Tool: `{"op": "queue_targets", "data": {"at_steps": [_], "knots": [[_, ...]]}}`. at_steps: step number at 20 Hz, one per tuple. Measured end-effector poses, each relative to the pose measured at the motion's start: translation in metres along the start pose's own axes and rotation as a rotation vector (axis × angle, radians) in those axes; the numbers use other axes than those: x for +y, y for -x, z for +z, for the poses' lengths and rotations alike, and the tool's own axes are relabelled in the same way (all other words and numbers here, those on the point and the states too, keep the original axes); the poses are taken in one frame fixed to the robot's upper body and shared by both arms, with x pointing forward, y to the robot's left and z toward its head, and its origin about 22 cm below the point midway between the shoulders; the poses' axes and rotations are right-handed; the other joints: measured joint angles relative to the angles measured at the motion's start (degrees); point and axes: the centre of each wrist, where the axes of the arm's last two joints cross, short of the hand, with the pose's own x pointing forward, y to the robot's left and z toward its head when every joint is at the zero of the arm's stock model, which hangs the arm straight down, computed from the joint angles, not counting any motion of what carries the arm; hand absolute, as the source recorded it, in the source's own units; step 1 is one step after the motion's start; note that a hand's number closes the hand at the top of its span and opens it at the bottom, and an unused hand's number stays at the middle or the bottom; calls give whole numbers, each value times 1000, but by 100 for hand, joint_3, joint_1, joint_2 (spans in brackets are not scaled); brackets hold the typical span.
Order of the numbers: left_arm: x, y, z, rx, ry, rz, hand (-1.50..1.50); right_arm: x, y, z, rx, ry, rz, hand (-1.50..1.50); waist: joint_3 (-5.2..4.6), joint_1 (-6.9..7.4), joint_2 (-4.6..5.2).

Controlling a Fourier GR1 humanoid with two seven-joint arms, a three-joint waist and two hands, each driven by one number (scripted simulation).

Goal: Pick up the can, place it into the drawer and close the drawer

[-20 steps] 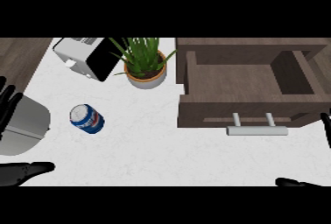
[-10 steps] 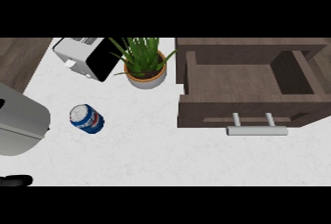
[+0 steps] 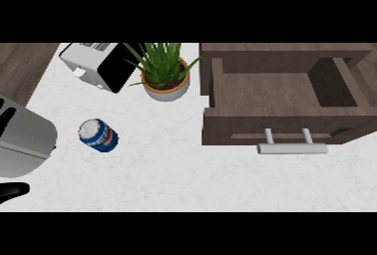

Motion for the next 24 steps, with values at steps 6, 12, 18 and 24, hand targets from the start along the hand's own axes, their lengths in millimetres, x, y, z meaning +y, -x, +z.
{"op": "queue_targets", "data": {"at_steps": [6, 12, 18, 24], "knots": [[-2, 12, -11, 41, 0, 56, -150, -7, -6, 6, 0, -1, 3, -150, -1, -1, 1], [-7, 31, -33, 64, -13, 75, -150, -22, -2, 16, -7, -3, -2, -150, -2, -14, 2], [-15, 65, -47, 86, -27, 49, -150, -26, -2, 19, -2, -6, -7, -150, -1, -7, 4], [-16, 98, -56, 113, -48, 24, -150, -34, -8, 22, -9, -8, 1, -150, -3, -8, 4]]}}
